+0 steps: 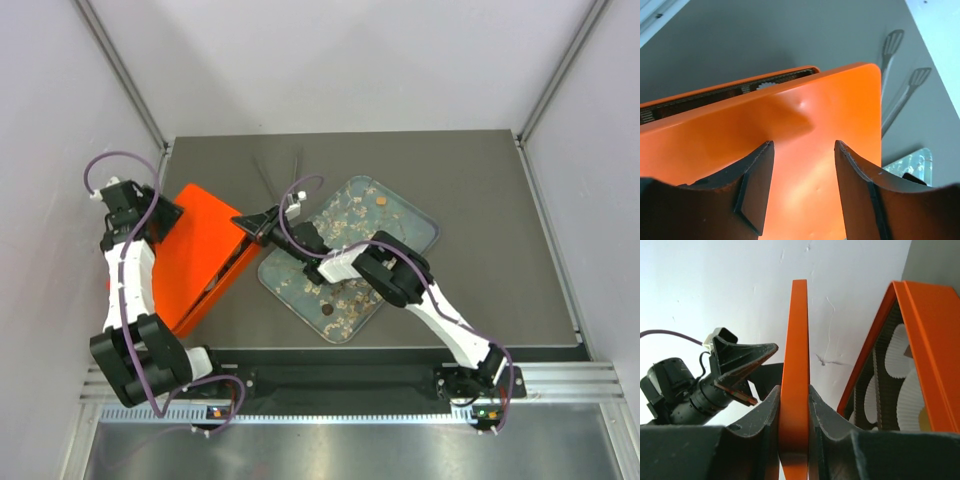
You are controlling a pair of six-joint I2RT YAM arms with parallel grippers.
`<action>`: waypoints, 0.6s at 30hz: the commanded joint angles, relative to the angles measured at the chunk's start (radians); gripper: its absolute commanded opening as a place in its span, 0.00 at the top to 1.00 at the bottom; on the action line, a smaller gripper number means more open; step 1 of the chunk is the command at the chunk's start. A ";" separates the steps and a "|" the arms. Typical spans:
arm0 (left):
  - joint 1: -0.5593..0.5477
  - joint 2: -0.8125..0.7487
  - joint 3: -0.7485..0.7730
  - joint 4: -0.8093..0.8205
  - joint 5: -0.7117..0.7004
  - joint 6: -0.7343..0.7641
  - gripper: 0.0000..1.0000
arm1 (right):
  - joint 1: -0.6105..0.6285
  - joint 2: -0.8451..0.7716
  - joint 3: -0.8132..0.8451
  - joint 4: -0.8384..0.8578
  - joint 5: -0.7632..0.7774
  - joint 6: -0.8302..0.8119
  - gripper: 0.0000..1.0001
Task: Pack the chocolate
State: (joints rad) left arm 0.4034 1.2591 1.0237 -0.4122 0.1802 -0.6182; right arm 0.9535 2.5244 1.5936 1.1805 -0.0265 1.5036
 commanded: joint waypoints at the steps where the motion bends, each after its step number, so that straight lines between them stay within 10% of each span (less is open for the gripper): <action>1: 0.005 0.003 -0.014 0.007 -0.045 0.012 0.44 | 0.025 0.014 0.046 0.068 0.022 0.032 1.00; 18: 0.005 0.048 -0.154 0.070 -0.088 0.003 0.45 | 0.034 0.039 0.051 0.019 0.080 -0.017 1.00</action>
State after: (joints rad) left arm 0.4034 1.2915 0.8814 -0.3962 0.1108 -0.6144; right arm 0.9680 2.5874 1.6115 1.1179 0.0284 1.4925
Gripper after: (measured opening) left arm 0.557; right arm 0.199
